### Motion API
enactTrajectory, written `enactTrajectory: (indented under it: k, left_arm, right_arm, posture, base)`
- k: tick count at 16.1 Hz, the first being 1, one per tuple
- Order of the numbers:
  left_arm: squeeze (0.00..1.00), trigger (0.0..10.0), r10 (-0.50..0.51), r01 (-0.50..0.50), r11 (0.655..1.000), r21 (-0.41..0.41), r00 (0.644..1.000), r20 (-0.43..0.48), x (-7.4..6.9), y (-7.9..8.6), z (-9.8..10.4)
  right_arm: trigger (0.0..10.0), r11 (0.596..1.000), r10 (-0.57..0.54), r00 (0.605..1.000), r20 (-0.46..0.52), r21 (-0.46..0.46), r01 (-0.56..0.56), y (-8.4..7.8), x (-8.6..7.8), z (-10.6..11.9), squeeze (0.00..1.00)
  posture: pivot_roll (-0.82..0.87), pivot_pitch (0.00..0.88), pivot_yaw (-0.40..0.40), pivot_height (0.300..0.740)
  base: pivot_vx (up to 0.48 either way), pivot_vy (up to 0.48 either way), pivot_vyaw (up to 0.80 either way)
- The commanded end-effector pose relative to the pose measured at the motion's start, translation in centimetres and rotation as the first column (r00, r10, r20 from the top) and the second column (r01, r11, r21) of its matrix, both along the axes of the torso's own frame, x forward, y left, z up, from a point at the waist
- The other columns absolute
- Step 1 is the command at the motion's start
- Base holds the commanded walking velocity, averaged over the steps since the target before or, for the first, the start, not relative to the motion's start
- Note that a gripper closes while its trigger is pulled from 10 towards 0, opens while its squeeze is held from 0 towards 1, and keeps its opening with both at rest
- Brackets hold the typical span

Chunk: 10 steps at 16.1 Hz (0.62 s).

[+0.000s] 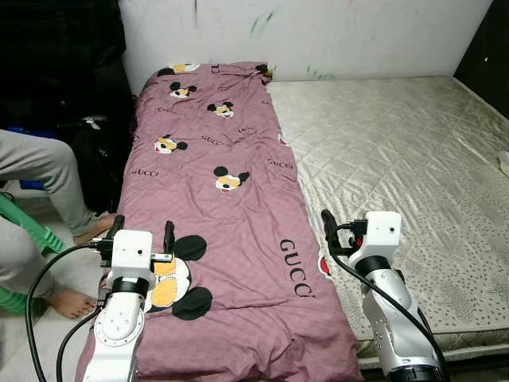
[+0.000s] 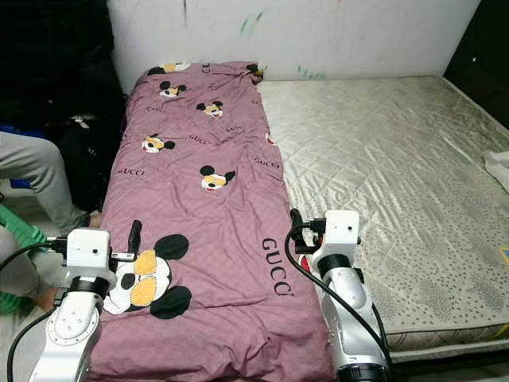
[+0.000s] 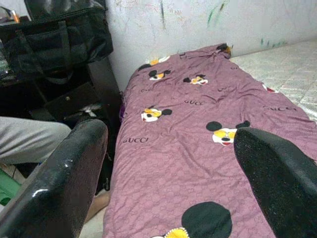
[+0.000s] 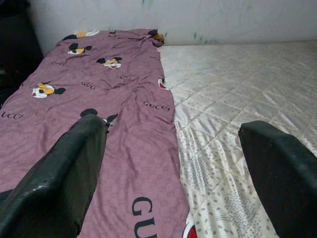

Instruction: Clean up the room

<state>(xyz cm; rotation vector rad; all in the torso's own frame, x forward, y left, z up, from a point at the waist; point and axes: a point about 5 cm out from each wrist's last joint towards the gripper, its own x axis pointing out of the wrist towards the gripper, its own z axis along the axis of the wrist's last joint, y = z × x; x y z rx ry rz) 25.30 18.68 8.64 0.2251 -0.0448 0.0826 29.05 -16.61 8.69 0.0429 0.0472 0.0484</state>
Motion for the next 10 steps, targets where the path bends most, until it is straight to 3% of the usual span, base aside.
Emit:
enactTrajectory:
  k: [1,10]
  left_arm:
    - [0.00,10.0,0.007,-0.007,1.000,-0.003,1.000,0.007,0.12,0.21,0.07]
    - [0.00,10.0,0.001,-0.001,1.000,-0.011,1.000,0.012,0.11,0.14,0.18]
  right_arm:
    - [10.0,1.000,0.003,1.000,0.006,0.000,-0.003,-0.01,0.27,0.09,0.00]
    - [10.0,1.000,0.004,1.000,0.007,-0.002,-0.004,0.06,0.25,0.06,0.00]
  posture:
    - [-0.09,0.000,0.012,0.740]
    - [-0.09,0.000,0.014,0.740]
  base:
    - [0.000,0.000,0.00]
    - [0.000,0.000,0.00]
